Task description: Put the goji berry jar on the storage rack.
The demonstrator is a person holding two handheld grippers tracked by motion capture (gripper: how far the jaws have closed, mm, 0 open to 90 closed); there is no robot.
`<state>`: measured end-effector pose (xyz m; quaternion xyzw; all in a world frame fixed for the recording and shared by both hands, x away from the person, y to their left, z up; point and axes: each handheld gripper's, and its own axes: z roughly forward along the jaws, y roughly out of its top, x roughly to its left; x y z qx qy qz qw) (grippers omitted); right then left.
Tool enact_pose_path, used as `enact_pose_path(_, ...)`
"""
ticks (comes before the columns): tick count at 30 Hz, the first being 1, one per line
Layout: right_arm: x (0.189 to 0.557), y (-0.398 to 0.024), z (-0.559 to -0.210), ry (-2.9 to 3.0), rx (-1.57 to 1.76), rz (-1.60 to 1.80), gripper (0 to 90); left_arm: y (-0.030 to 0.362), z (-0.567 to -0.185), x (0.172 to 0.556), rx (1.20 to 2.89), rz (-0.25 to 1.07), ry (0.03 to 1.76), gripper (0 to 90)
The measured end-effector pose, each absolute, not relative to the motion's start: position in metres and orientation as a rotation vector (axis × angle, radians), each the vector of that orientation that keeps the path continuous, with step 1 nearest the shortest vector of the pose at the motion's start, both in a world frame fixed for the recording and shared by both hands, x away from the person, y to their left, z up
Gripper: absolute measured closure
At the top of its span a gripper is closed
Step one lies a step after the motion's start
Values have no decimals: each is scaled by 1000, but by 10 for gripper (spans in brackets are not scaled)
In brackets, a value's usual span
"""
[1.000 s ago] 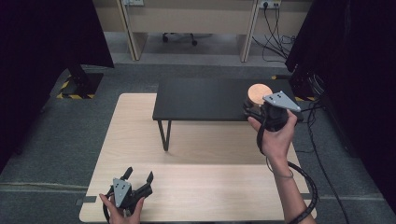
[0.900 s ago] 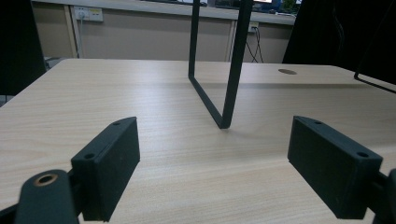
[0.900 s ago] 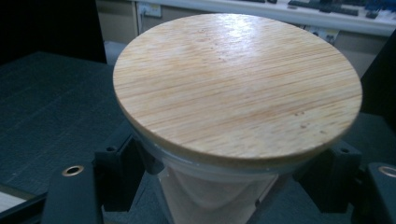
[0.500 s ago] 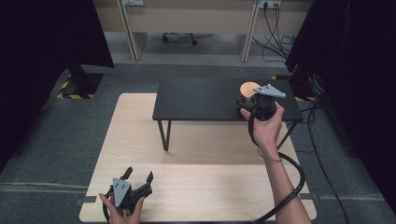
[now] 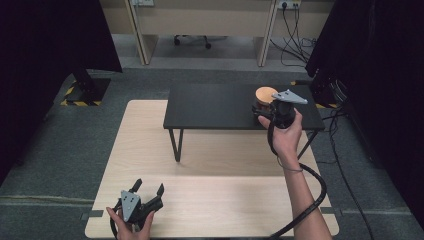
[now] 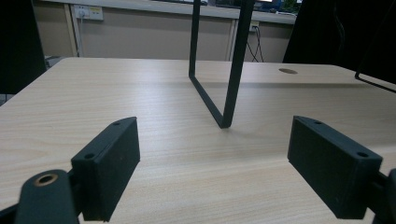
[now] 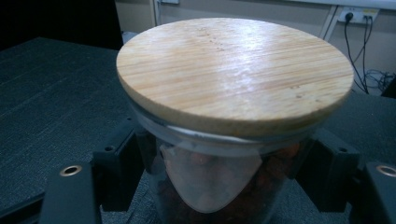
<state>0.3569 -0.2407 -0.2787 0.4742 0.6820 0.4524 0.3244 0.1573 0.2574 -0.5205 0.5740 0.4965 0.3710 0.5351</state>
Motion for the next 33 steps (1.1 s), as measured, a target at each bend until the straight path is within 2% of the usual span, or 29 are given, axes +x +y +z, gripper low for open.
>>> enact_pose_path(18, 356, -239, -280, 1771, 1256, 1191, 257, 258, -521, 157, 1365, 886, 1183, 163)
enact_pose_path(20, 354, -237, -281, 1759, 1249, 1182, 232, 258, -521, 157, 1360, 883, 1185, 162)
enact_pose_path(21, 351, -235, -282, 1734, 1250, 1178, 151, 258, -521, 157, 1357, 882, 1186, 162)
enact_pose_path(22, 350, -235, -282, 1732, 1254, 1175, 115, 258, -521, 157, 1357, 882, 1186, 162)
enact_pose_path(24, 348, -235, -281, 1728, 1256, 1171, 86, 258, -521, 157, 1361, 883, 1185, 162)
enact_pose_path(26, 343, -238, -279, 1731, 1252, 1182, 20, 258, -521, 157, 1365, 885, 1184, 162)
enact_pose_path(33, 321, -246, -280, 1704, 1215, 1212, 4, 258, -521, 157, 1367, 888, 1183, 162)
